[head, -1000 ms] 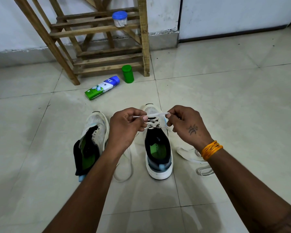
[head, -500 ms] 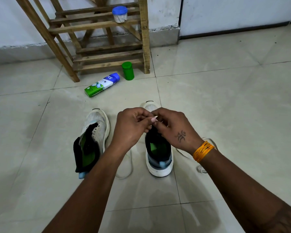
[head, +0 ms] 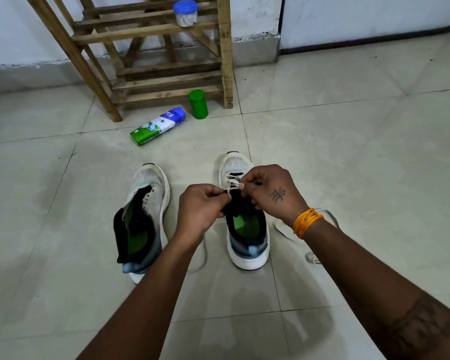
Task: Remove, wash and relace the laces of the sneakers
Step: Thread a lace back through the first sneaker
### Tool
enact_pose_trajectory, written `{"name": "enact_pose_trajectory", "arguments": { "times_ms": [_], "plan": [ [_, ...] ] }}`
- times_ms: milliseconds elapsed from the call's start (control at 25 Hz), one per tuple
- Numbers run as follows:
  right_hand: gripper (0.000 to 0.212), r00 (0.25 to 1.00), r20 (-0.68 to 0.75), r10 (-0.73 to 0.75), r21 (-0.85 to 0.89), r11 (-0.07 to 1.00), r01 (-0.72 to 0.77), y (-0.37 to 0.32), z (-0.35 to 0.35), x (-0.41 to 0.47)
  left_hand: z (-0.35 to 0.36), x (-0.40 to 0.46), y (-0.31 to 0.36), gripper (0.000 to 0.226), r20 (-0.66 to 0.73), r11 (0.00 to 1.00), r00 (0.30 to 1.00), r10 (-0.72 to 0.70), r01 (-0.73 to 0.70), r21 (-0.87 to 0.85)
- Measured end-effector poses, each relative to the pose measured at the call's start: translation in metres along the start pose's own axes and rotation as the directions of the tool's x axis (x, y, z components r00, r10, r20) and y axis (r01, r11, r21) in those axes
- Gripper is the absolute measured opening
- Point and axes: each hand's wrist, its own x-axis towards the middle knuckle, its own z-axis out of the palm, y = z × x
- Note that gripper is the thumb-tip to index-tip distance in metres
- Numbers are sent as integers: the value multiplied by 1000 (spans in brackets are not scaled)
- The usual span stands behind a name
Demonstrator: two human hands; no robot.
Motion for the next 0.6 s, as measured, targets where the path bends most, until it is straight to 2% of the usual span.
{"name": "enact_pose_trajectory", "arguments": {
  "times_ms": [120, 200, 320, 600],
  "plan": [
    [14, 1000, 15, 9, -73, 997, -8, -2, 5, 7, -2, 1, -5, 6, 9, 968, 993, -118, 117, -222],
    [14, 999, 29, 37, -108, 994, -34, -4, 10, 9, -2, -2, -5, 10, 23, 948, 989, -145, 146, -283],
    [13, 996, 67, 60, -177, 983, -47, -3, 15, 11, -2, -2, -5, 13, 41, 941, 989, -145, 151, -305],
    [16, 981, 81, 177, -27, 984, -176, 6, 21, 14, -2, 0, -7, 5, 37, 976, 998, -53, 59, -209]
  ]
}}
